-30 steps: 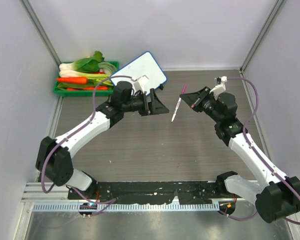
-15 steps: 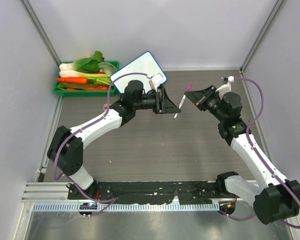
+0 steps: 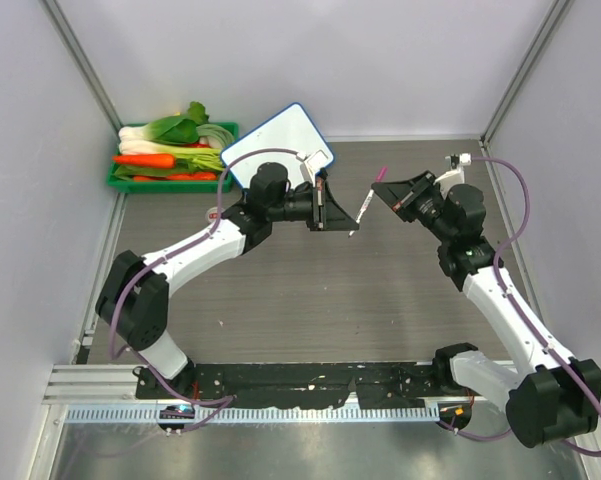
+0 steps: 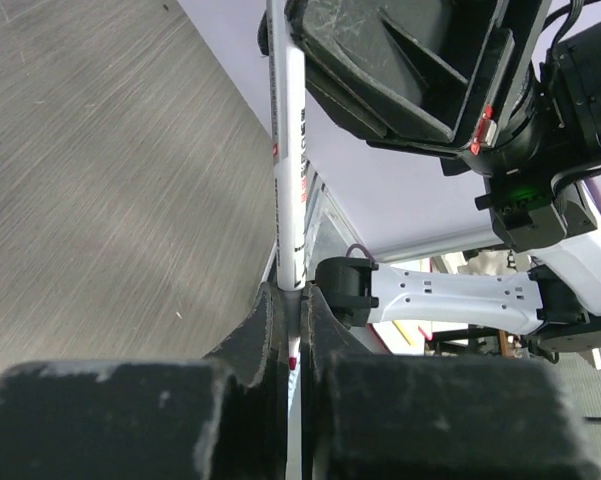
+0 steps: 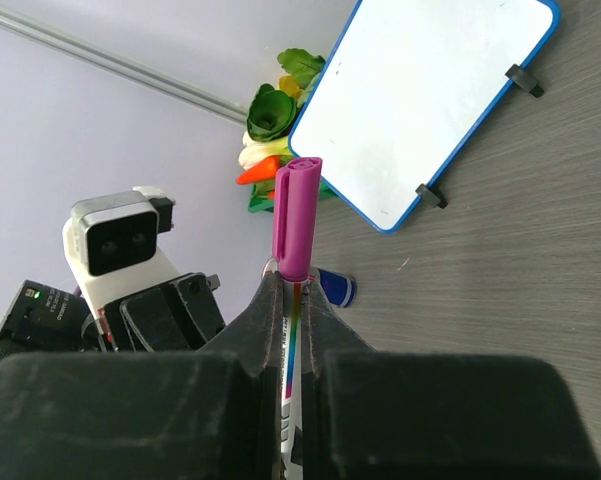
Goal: Write a sentence on the whiteboard
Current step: Pick up the whiteboard marker at the center of the board.
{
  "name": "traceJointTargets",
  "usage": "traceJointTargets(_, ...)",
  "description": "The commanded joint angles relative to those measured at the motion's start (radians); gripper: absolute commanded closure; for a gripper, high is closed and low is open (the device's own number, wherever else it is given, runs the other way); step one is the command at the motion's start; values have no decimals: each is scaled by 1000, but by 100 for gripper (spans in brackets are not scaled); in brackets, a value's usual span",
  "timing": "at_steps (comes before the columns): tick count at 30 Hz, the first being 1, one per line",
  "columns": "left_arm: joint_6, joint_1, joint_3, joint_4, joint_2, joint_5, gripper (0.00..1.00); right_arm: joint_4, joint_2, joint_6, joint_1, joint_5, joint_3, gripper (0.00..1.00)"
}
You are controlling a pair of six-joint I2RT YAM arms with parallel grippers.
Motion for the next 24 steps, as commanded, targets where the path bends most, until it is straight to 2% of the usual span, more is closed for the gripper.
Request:
traceJointTargets(1,18,-5,18,23,10,37,100,55,18,8,-8,-16,27,98)
traceJointTargets(3,33,-2,24,-3,5,30,100,56,31,-13,-8,-40,37,89)
traceJointTargets(5,48,7,26,-30,-3,13,100,24,50,-66,-9,-81,68,65)
traceJointTargets(6,50,16,23,-34,-4,13,100,7,64,-80,-9,-94,89,49)
traceJointTargets(7,48,27,20,-36,-4,14,100,-16,69,-106,-9,-104,97,38)
traceJointTargets(8,48,42,17,-45,-6,16,100,-30,76,-116,-11,-109,109,20)
traceJointTargets(10,48,79,7,-54,-10,31,100,-68,83,-136,-11,-112,117,9)
traceJointTargets(13,36,163,-22,-62,-33,56,100,-86,86,-156,-17,-117,114,3)
traceJointTargets(18,51,307,-60,-141,-114,99,100,-135,121,-197,-17,-154,132,0)
traceJointTargets(22,160,375,-30,-308,-197,149,100,-126,158,-222,-18,-232,160,0)
traceJointTargets(24,241,384,7,-443,-225,175,100,-97,175,-232,-9,-290,178,1)
